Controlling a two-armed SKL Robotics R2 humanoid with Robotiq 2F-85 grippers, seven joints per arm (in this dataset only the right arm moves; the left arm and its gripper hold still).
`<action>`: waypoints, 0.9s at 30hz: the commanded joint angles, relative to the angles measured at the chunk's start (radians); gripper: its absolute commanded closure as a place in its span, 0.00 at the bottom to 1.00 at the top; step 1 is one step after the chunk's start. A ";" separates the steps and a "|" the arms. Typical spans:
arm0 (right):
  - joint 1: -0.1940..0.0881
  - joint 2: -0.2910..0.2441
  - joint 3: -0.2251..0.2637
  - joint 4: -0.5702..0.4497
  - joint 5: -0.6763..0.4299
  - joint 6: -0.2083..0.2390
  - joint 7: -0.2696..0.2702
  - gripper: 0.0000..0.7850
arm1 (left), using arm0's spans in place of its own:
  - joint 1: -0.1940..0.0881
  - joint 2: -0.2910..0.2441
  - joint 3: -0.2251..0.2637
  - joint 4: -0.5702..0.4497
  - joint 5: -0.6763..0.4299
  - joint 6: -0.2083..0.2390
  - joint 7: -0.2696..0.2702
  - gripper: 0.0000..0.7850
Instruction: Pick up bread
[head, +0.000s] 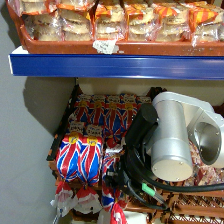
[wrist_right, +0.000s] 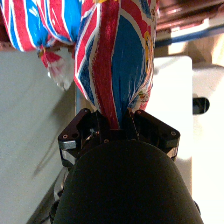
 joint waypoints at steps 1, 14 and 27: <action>-0.001 -0.002 -0.013 -0.001 -0.036 0.016 0.016 0.98 | 0.000 0.000 0.000 0.000 0.000 0.000 0.000 1.00; -0.001 0.003 -0.029 -0.001 -0.126 0.066 0.051 0.98 | 0.000 0.000 0.000 0.000 0.000 0.000 0.000 1.00; 0.009 0.024 -0.025 0.000 -0.169 0.086 0.076 0.98 | 0.000 0.000 0.000 0.000 0.000 0.000 0.000 1.00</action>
